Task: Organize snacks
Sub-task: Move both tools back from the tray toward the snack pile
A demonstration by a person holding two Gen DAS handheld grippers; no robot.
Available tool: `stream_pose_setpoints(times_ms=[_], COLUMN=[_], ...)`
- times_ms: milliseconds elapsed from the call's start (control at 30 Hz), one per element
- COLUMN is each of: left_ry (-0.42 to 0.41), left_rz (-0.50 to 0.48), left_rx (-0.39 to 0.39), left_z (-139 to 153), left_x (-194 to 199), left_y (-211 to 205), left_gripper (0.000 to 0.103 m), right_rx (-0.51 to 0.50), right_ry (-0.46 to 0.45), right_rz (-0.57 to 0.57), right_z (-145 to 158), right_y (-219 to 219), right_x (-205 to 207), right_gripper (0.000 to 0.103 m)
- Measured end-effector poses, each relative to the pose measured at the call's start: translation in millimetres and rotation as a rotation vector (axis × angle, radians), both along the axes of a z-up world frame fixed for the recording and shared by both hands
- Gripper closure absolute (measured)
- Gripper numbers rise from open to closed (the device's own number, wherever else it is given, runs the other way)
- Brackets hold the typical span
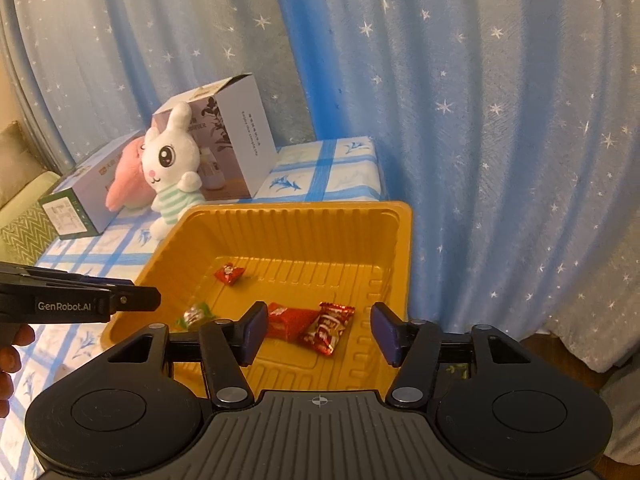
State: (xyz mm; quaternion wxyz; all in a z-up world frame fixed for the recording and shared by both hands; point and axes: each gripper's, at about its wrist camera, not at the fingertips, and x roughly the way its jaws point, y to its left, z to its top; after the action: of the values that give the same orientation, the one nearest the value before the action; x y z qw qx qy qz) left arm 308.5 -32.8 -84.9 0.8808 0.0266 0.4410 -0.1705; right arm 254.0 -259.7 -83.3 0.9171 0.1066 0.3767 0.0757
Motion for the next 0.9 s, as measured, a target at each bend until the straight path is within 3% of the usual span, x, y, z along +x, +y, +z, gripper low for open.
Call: stream_pose_setpoints(times_ms=[433,900], left_ry=[-0.019,0.018], left_rz=[0.022,0.084], left_rx=[-0.022,-0.004], left_z=[20,15], left_x=[-71,-148], left_y=[21,54], left_gripper=[0.07,0.07], right_rx=[0.014,0.009], right_ry=[-0.016,0.005], right_rz=[0.045,0.149], right_z=[21,24], right_y=[13,40], right_x=[-58,-115], right_gripper=[0.039,0.038])
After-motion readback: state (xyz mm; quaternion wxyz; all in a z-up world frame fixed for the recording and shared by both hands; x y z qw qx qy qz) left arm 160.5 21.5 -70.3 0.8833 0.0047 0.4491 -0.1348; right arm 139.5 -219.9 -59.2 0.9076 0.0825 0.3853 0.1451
